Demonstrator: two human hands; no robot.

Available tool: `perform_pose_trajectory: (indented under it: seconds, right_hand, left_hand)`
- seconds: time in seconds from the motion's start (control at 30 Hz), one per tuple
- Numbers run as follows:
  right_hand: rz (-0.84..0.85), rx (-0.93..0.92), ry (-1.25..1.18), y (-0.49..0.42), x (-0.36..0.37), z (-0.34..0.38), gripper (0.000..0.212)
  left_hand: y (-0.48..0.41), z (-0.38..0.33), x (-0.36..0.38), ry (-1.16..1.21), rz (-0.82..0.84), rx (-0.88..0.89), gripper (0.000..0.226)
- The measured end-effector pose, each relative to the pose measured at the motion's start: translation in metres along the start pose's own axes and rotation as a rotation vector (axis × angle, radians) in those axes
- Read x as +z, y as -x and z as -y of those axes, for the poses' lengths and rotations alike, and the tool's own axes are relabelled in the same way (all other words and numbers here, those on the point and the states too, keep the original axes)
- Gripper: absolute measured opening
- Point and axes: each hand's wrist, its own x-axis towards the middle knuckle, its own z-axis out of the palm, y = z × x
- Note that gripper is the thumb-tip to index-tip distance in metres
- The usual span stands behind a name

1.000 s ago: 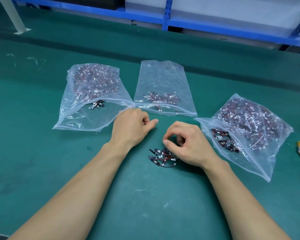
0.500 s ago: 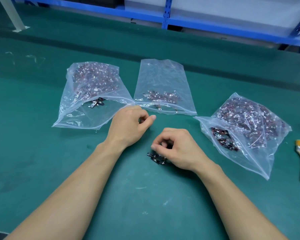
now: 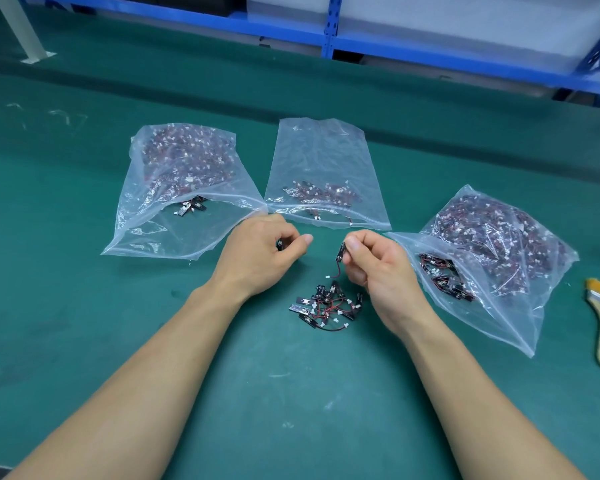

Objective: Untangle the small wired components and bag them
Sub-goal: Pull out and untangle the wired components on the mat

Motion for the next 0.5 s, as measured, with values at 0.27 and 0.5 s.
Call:
perform_pose_trajectory:
  seconds: [0.27,0.5]
  right_hand:
    - [-0.193,-0.192,0.313,-0.007,0.002,-0.012,0.018]
    - [-0.077,-0.352,0.787,-0.015,0.009,-0.017,0.008]
  left_hand:
    - [-0.001,-0.001,-0.003,0.012,-0.064,-0.049,0.037]
    - [-0.002,-0.001,-0.003,0.017,-0.082,-0.034,0.035]
